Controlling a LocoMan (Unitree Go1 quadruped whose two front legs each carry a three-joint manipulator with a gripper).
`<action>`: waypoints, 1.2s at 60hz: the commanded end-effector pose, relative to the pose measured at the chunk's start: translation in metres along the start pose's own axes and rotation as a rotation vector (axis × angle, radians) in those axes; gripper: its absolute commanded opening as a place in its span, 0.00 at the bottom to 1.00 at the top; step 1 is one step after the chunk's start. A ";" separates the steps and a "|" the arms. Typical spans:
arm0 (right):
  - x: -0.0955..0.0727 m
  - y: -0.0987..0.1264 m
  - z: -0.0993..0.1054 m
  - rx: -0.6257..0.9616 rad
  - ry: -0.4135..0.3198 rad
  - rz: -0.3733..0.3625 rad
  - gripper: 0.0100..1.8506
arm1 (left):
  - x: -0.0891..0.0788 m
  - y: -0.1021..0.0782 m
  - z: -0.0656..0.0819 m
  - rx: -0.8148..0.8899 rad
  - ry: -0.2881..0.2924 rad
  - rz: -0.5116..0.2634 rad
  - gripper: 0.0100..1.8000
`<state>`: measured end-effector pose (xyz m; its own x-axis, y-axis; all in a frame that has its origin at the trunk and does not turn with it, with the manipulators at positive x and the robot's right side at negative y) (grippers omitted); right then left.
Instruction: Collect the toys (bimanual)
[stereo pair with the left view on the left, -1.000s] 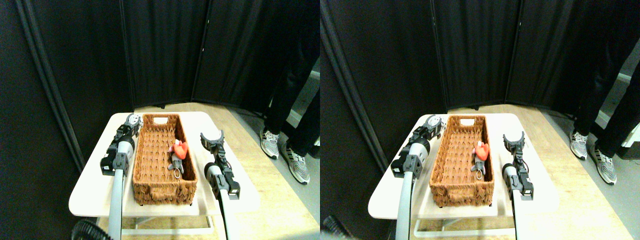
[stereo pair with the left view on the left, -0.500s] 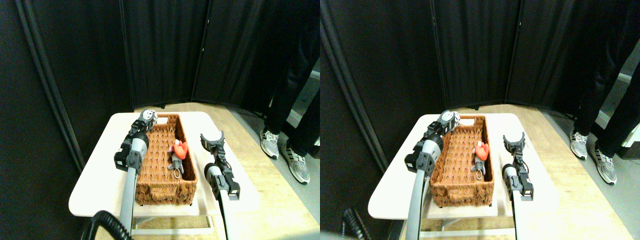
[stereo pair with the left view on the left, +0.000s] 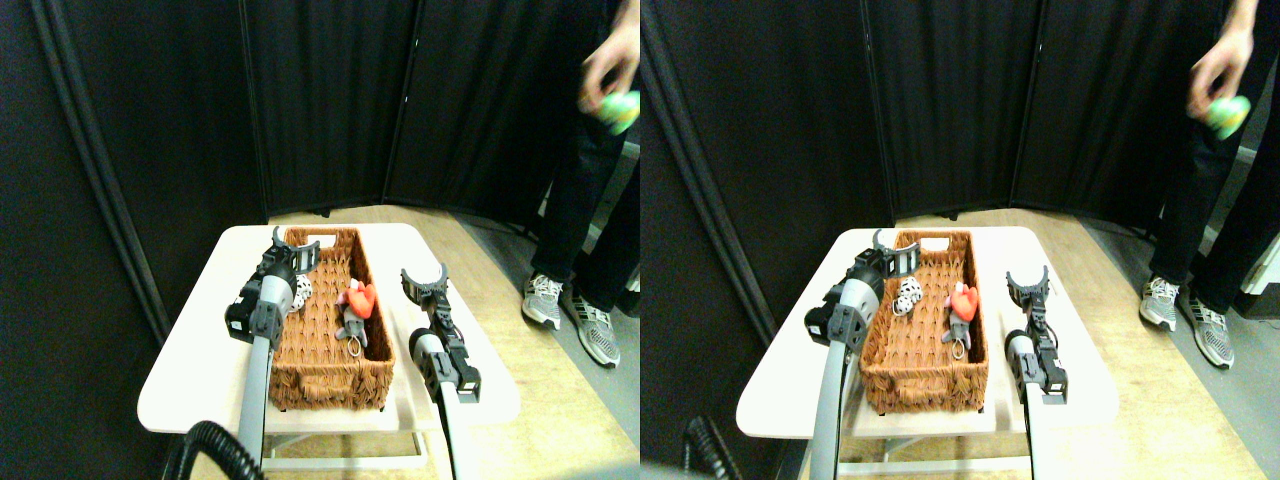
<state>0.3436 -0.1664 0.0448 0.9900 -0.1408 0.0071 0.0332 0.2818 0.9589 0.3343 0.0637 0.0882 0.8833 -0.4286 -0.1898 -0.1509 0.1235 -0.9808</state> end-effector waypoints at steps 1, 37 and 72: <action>-0.001 0.008 0.002 0.009 -0.014 0.039 0.32 | -0.001 -0.008 0.001 0.048 -0.030 -0.092 0.29; -0.001 0.005 0.005 0.015 -0.003 0.037 0.28 | -0.048 0.008 0.105 0.501 -0.174 -0.085 0.12; -0.005 0.003 -0.003 0.046 0.064 0.024 0.39 | -0.056 0.085 0.115 0.405 -0.381 -0.001 0.10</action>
<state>0.3394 -0.1635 0.0364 0.9958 -0.0886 -0.0213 0.0433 0.2549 0.9660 0.3205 0.2049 0.0193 0.9875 -0.1149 -0.1082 -0.0393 0.4850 -0.8737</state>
